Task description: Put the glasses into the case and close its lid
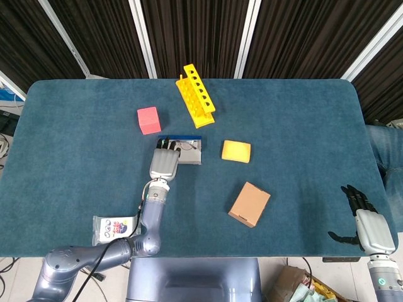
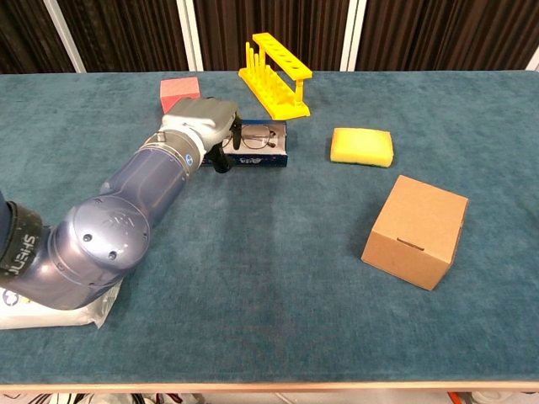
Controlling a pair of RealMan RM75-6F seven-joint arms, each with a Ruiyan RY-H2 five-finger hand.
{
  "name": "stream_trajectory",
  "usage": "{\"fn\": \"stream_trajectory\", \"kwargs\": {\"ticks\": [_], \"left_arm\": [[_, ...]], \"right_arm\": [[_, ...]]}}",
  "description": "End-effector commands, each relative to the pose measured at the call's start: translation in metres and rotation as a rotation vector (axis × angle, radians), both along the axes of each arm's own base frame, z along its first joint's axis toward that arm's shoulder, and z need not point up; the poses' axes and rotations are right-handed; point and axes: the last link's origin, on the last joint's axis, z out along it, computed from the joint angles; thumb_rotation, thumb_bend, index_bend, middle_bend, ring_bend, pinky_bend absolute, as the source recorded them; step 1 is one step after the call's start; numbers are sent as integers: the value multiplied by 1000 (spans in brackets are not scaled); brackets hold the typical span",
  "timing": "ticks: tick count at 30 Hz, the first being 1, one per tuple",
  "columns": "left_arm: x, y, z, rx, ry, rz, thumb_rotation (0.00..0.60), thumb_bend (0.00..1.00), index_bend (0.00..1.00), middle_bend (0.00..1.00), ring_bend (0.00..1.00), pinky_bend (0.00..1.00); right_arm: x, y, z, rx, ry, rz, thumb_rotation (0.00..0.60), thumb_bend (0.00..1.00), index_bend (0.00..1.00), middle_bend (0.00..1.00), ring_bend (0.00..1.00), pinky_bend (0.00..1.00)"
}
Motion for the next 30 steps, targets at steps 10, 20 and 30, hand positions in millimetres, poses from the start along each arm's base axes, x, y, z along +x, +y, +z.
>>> {"fn": "stream_trajectory", "kwargs": {"ticks": [10,20,30], "left_arm": [[-4,0,0,11,-10,8,600,411,488,237,54,103],[-3,1,0,19,-16,5,600,420,542,260,54,103],[-3,1,2,33,-11,1,600,423,569,268,53,103]], "right_arm": [[0,0,0,9,1,-7,600,0,0,0,0,176],[0,-1,0,8,0,-11,600,0,0,0,0,176],[0,-1,0,9,1,-12,600,0,0,0,0,176]]}}
